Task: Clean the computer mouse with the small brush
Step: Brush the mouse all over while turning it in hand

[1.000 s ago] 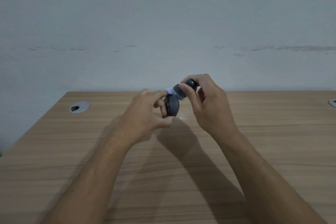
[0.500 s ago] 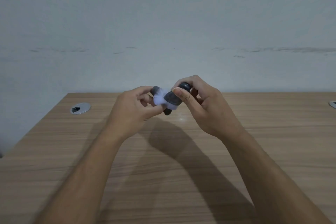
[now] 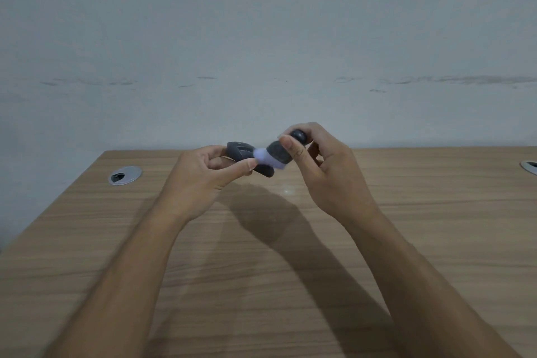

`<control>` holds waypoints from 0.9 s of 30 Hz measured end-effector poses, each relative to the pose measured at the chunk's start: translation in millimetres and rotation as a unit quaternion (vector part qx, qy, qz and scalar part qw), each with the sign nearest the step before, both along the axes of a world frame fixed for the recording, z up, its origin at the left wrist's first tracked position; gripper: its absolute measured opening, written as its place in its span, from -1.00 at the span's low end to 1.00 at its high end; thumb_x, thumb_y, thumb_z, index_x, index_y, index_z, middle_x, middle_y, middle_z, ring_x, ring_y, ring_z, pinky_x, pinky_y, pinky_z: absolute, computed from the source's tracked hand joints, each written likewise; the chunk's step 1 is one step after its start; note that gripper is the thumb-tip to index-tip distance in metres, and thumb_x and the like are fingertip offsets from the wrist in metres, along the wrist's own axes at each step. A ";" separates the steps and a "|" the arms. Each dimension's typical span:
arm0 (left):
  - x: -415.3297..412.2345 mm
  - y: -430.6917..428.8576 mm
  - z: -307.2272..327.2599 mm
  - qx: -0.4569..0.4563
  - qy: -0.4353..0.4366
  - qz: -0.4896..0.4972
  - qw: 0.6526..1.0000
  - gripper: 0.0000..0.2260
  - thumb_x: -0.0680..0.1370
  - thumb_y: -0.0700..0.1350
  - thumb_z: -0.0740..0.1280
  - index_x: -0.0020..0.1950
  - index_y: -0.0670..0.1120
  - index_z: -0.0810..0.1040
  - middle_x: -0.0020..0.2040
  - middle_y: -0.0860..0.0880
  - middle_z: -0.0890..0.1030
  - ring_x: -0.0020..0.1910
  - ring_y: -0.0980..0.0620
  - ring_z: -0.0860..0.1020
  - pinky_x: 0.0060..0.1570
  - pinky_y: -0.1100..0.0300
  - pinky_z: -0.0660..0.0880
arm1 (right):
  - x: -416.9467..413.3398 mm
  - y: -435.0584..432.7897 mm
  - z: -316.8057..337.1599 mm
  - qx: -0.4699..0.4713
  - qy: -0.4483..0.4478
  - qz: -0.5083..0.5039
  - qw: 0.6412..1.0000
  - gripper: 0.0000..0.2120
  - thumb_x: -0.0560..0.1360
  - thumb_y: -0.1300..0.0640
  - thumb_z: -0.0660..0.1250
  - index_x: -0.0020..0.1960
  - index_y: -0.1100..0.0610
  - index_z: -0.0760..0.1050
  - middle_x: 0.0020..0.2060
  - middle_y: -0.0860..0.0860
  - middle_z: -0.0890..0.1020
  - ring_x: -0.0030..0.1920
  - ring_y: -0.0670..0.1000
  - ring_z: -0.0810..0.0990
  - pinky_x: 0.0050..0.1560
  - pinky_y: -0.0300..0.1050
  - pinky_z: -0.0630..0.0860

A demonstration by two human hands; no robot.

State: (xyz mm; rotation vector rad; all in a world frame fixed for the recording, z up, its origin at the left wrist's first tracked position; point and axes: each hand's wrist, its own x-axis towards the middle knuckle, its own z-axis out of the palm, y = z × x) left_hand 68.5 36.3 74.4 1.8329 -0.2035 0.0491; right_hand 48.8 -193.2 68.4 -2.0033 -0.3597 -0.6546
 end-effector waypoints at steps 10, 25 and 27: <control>3.4 -1.1 0.3 -0.012 -0.015 0.016 1.000 -0.83 0.59 0.01 0.60 0.12 -0.03 0.82 -0.04 0.01 0.87 -0.02 0.26 0.79 -0.07 0.58 0.49 | 0.8 -6.4 -5.2 -0.046 0.007 -0.034 0.998 -0.85 0.71 0.01 0.37 0.07 0.07 0.63 -0.27 -0.18 0.57 -0.28 -0.15 0.54 -0.26 -0.44 0.34; 1.2 -23.3 -16.0 0.241 -0.212 -0.064 0.945 -0.62 0.42 -0.03 0.63 0.10 0.32 0.62 -0.11 0.21 0.66 0.06 0.16 0.53 0.02 0.13 0.43 | 1.1 -0.9 6.4 -0.021 -0.039 -0.023 0.999 -0.87 0.73 0.02 0.34 0.12 0.06 0.60 -0.08 -0.12 0.65 -0.23 0.02 0.56 -0.20 -0.35 0.39; -0.1 -25.5 -15.3 0.251 -0.246 -0.077 0.933 -0.62 0.43 0.05 0.61 0.13 0.38 0.58 -0.03 0.28 0.64 0.05 0.17 0.51 0.08 0.07 0.48 | 4.1 -6.8 2.1 -0.005 -0.025 -0.052 0.998 -0.87 0.73 -0.02 0.34 0.11 0.03 0.59 -0.11 -0.14 0.65 -0.24 -0.04 0.54 -0.21 -0.39 0.36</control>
